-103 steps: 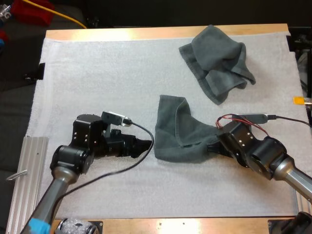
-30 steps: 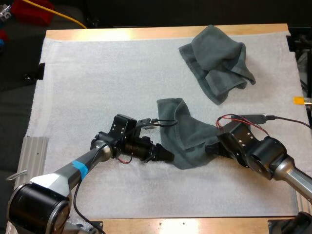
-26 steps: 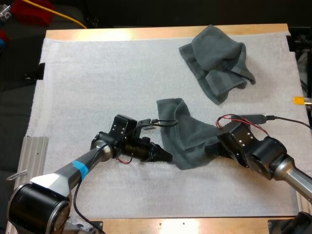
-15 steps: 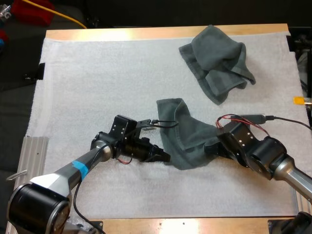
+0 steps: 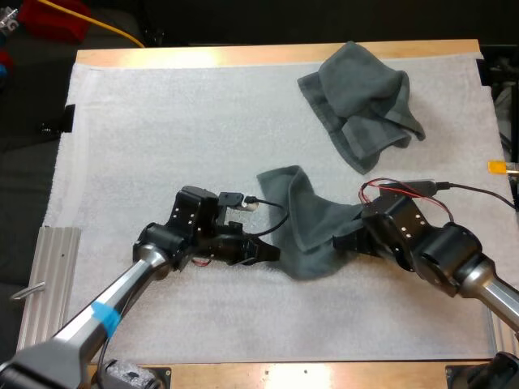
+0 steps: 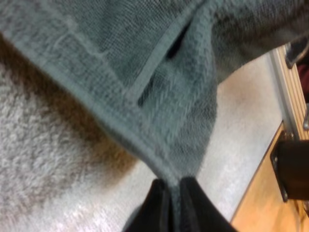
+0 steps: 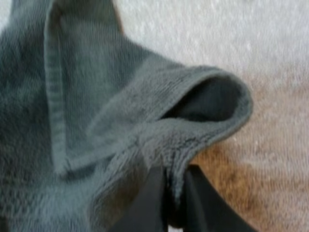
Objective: Pick towel from pile, fold and stack
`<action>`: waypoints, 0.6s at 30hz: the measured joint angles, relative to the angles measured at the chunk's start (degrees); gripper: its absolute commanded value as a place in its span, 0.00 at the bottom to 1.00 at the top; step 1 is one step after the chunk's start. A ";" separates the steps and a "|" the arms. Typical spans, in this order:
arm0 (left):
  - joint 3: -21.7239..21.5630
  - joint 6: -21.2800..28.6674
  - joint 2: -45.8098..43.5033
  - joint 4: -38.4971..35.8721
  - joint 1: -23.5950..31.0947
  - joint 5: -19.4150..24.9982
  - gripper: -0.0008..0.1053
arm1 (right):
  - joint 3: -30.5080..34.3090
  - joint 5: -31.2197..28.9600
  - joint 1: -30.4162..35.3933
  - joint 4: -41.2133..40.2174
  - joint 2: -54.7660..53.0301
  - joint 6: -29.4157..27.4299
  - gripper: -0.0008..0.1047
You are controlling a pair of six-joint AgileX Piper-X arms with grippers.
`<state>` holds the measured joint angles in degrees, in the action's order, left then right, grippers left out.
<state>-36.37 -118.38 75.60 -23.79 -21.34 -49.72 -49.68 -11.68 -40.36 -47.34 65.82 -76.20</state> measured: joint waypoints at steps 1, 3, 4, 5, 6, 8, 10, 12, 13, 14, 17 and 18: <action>-0.08 0.00 -1.39 -0.38 0.00 0.00 0.01 | -0.25 0.00 0.00 0.00 -0.69 -0.10 0.01; -0.98 0.00 -4.87 -2.31 0.00 0.00 0.01 | -1.07 0.05 0.00 -0.17 -2.53 -0.29 0.01; -1.63 0.00 -6.47 -3.38 0.00 0.00 0.01 | -1.61 0.05 0.00 -0.36 -3.52 -0.33 0.01; -2.49 0.00 -7.79 -4.54 0.00 0.00 0.01 | -2.23 0.05 0.00 -0.59 -4.45 -0.34 0.01; -3.55 0.00 -9.01 -5.87 0.00 0.00 0.01 | -2.89 0.05 0.00 -0.95 -5.29 -0.34 0.01; -6.17 0.00 -11.06 -8.67 0.00 0.12 0.01 | -4.51 0.05 0.00 -2.08 -6.86 0.37 0.01; -9.07 0.09 -12.43 -11.43 0.00 0.09 0.01 | -6.28 0.05 0.00 -3.53 -8.19 1.05 0.01; -13.40 0.09 -13.82 -14.42 0.58 0.09 0.01 | -8.70 0.05 0.00 -5.86 -9.57 1.54 0.01; -14.77 0.09 -13.98 -15.70 0.64 0.09 0.01 | -9.49 0.05 0.00 -7.07 -9.66 1.57 0.01; -16.17 0.09 -14.05 -17.21 0.65 0.15 0.01 | -10.16 0.05 0.00 -8.34 -9.68 1.57 0.01; -18.81 0.09 -14.06 -20.82 0.62 0.26 0.01 | -11.15 0.32 0.00 -12.82 -9.68 1.57 0.01; -19.74 0.09 -14.77 -22.92 0.62 0.40 0.01 | -12.00 3.76 0.00 -16.94 -9.68 1.57 0.01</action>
<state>-56.12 -118.29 60.83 -46.71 -20.72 -49.32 -61.68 -7.91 -40.36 -64.28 56.14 -74.63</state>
